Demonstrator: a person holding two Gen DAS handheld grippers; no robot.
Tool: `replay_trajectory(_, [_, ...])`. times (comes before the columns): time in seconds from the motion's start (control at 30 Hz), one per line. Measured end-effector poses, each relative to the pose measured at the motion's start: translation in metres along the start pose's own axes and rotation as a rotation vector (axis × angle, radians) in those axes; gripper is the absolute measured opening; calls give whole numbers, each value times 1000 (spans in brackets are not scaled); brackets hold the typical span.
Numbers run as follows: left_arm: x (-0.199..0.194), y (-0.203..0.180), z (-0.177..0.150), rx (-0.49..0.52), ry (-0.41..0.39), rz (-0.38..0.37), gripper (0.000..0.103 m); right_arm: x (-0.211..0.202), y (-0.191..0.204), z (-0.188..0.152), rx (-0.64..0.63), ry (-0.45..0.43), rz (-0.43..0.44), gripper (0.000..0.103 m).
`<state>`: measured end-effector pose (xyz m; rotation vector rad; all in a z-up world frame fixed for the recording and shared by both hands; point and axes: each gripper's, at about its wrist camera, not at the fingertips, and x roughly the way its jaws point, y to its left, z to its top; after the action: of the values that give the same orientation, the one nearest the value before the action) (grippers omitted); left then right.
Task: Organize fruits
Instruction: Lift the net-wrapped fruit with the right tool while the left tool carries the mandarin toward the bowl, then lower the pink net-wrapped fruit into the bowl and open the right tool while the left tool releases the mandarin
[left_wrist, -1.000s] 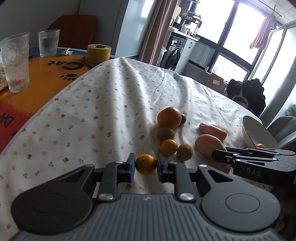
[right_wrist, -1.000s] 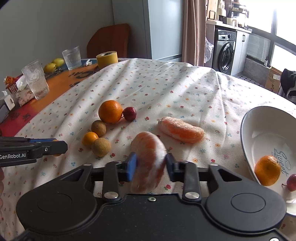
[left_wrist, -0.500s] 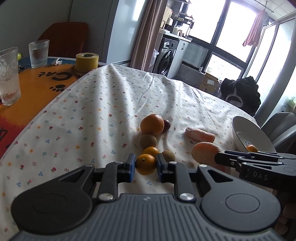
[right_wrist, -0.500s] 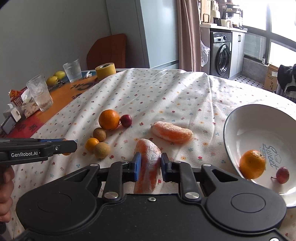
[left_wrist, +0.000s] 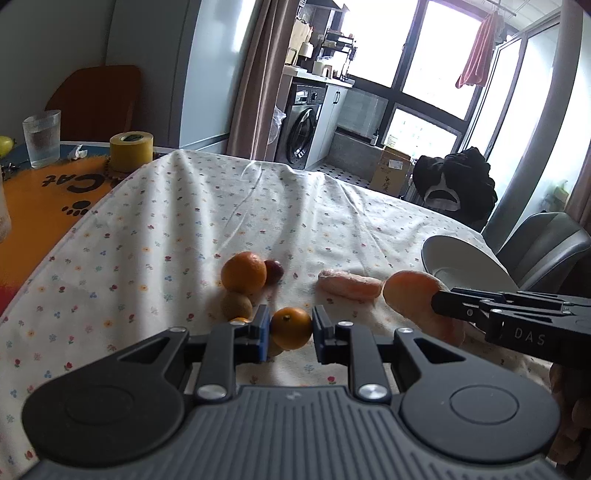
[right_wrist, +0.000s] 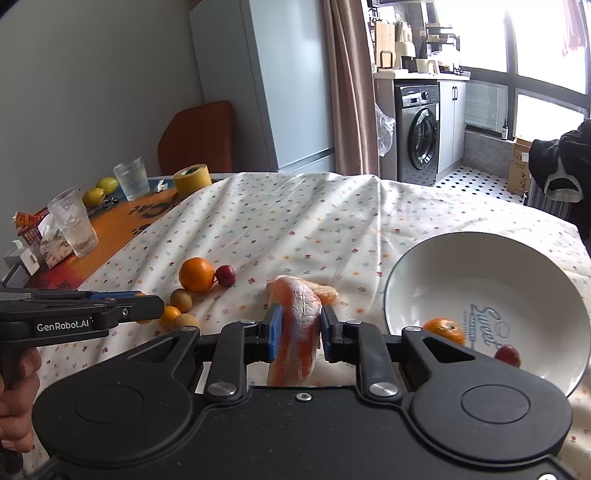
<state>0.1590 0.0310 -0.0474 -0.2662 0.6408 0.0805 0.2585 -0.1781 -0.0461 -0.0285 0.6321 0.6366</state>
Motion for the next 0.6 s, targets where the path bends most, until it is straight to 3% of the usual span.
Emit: replay_trajectory(0.6, [17,-58,19,114,-20,-65,22,-29,-58,4,92,-82,-98,20])
